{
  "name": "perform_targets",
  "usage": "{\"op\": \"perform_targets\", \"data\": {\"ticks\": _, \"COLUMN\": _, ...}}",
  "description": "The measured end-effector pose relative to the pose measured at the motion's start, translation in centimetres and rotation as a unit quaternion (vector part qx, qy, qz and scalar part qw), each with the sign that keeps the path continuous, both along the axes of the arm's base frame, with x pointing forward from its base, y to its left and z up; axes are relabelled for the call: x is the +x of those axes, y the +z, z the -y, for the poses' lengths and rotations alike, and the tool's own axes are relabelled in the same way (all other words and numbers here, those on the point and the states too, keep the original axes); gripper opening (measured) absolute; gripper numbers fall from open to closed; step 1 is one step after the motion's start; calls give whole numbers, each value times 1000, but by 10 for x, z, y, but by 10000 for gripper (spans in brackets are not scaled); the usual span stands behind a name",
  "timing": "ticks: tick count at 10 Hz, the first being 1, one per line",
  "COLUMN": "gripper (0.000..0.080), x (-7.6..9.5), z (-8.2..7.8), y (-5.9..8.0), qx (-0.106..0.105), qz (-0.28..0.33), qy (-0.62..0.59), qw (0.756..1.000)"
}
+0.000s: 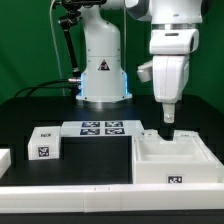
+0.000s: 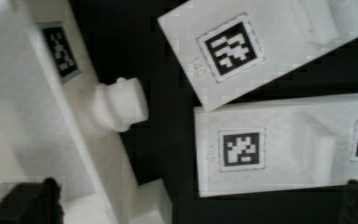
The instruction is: Assemble cabinet
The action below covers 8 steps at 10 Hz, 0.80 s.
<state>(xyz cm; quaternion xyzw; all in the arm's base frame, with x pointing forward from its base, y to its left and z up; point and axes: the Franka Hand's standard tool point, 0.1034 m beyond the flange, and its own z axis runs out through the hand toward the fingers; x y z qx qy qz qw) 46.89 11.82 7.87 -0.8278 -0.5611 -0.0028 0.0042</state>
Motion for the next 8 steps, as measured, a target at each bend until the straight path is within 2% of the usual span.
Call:
{"op": "perform_targets", "data": {"ticks": 2, "gripper": 796, "x": -3, "z": -16, "y": 0, "qx": 4, "qz": 2, "qy": 3, "qw": 1000}}
{"op": "perform_targets", "data": {"ticks": 3, "gripper": 796, "x": -5, "z": -19, "y": -6, "qx": 7, "qz": 4, "qy": 7, "qw": 1000}}
{"op": "perform_targets", "data": {"ticks": 4, "gripper": 796, "x": -14, "z": -20, "y": -20, "qx": 12, "qz": 2, "qy": 3, "qw": 1000}}
{"op": "perform_targets", "data": {"ticks": 5, "gripper": 796, "x": -17, "z": -22, "y": -24, "qx": 13, "qz": -4, "qy": -5, "qw": 1000}}
{"op": "perform_targets", "data": {"ticks": 8, "gripper": 796, "x": -17, "z": -21, "y": -25, "qx": 12, "qz": -5, "qy": -5, "qw": 1000}}
